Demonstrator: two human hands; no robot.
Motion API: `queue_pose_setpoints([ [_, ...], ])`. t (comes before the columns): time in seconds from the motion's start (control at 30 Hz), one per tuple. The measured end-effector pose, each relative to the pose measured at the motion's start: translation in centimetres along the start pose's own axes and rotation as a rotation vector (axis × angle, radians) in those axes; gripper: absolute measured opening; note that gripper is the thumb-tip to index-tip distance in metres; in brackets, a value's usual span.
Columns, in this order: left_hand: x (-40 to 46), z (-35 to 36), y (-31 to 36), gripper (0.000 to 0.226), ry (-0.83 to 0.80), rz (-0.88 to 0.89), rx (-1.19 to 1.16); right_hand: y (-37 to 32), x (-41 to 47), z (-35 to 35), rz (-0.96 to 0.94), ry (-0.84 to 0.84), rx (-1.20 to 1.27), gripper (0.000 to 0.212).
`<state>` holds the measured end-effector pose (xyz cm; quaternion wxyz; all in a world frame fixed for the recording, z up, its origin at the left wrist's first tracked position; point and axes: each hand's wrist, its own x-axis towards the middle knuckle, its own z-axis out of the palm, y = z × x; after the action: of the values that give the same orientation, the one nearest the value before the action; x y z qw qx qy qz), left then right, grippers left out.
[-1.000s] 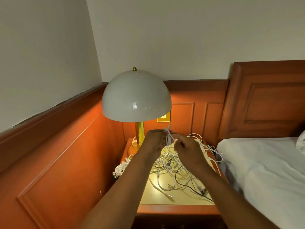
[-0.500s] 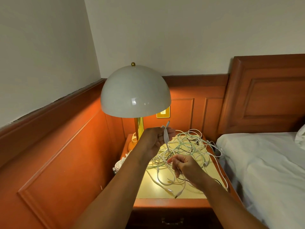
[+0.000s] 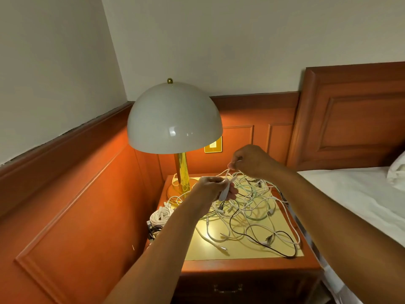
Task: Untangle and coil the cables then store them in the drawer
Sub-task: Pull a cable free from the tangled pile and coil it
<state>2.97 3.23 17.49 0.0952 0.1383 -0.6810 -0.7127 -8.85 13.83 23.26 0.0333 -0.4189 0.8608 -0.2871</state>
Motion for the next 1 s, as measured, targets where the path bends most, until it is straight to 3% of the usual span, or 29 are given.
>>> queue_pose_setpoints([
  [0.1,0.7,-0.5,-0.7,0.021,0.154,-0.022,-0.156,-0.5,-1.9,2.4,-0.056,0.08,-0.073,0.024],
  [0.17,0.9,-0.7,-1.3,0.02,0.212,-0.048,-0.287,-0.6,-3.8,4.9,-0.035,0.146,0.052,0.023],
  [0.33,0.8,0.0,-2.3,0.017,0.234,-0.074,-0.587,-1.4,-7.3,11.3,-0.011,0.423,0.358,0.028],
  [0.47,-0.1,0.5,-2.6,0.02,0.215,-0.107,-0.758,-0.9,-7.5,13.6,-0.05,0.551,0.325,0.037],
  [0.73,-0.8,0.6,-3.1,0.019,0.254,-0.163,-0.875,-0.4,-7.6,14.0,-0.09,0.654,0.203,0.027],
  [1.0,-0.8,0.6,-3.5,0.019,0.257,-0.146,-0.884,-0.1,-7.1,13.9,-0.034,0.62,0.21,0.03],
])
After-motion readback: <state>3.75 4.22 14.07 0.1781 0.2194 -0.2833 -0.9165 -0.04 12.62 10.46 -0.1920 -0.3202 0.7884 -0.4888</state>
